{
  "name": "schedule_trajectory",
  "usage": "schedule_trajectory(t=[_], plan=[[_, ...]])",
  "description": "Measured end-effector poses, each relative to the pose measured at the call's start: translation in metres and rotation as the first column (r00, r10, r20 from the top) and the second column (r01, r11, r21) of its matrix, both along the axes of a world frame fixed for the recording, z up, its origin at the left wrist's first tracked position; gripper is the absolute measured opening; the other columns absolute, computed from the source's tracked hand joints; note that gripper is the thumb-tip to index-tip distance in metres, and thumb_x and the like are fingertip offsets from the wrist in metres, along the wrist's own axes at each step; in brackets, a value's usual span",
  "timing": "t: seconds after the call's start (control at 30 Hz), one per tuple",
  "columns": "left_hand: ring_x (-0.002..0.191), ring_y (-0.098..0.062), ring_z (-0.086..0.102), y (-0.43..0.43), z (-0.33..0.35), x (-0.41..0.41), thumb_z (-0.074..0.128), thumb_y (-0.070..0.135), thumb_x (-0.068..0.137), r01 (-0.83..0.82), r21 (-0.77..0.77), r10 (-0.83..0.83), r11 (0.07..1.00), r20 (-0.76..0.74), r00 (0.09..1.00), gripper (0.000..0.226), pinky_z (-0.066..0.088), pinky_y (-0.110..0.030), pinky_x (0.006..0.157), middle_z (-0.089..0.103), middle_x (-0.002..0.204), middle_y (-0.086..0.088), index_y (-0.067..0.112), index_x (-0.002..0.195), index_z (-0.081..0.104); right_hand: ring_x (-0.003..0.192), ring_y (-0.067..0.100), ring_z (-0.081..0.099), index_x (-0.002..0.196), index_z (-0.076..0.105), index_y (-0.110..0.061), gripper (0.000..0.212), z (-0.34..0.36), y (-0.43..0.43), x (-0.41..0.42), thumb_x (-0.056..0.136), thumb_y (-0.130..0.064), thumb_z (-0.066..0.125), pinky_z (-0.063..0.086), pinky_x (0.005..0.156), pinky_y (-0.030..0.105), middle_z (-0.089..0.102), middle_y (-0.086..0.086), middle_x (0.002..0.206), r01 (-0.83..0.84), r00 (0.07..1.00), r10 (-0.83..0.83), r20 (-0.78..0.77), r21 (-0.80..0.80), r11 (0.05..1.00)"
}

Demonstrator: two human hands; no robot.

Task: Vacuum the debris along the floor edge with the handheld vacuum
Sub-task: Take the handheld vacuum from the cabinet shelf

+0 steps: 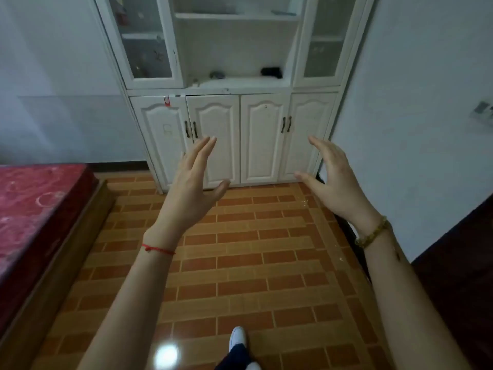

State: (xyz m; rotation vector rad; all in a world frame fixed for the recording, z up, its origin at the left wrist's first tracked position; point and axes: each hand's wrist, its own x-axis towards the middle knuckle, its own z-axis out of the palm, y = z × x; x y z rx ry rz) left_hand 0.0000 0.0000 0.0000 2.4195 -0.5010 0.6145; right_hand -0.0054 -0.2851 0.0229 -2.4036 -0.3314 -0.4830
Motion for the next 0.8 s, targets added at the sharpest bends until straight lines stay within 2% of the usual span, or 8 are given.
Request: schedule_trajectory(t=[0.27, 0.5, 0.8], plan=[[0.150, -0.020, 0.024, 0.012, -0.013, 0.082, 0.064, 0.032, 0.093, 0.008, 0.030, -0.006, 1.000, -0.043, 0.999, 0.077, 0.028, -0.047, 0.121, 0.027, 0.161, -0.005, 0.016, 0.156, 0.022, 0.146, 0.019, 0.022, 0.150, 0.029, -0.021, 0.070, -0.009, 0.011, 0.086, 0.091, -0.045, 0.058, 0.021, 0.120, 0.045, 0.033, 0.002, 0.156, 0.033, 0.997, -0.033, -0.064, -0.005, 0.999], [0.150, -0.020, 0.025, 0.017, -0.025, 0.154, 0.063, 0.031, 0.093, 0.020, 0.045, -0.017, 0.999, -0.062, 0.998, 0.077, 0.029, -0.049, 0.120, 0.028, 0.161, -0.005, 0.016, 0.156, 0.023, 0.147, 0.018, 0.022, 0.150, 0.028, -0.025, 0.071, -0.027, 0.019, 0.160, 0.090, -0.054, 0.053, 0.025, 0.118, 0.049, 0.032, 0.001, 0.156, 0.037, 0.994, -0.039, -0.101, -0.015, 0.999], [0.149, -0.019, 0.026, 0.011, -0.045, 0.232, 0.063, 0.030, 0.093, 0.035, 0.068, -0.027, 0.997, -0.122, 0.992, 0.076, 0.028, -0.044, 0.121, 0.029, 0.160, -0.006, 0.014, 0.156, 0.023, 0.145, 0.014, 0.025, 0.151, 0.028, -0.026, 0.069, -0.052, 0.013, 0.225, 0.091, -0.050, 0.054, 0.025, 0.118, 0.042, 0.032, -0.003, 0.156, 0.060, 0.979, -0.057, -0.195, 0.011, 0.998]])
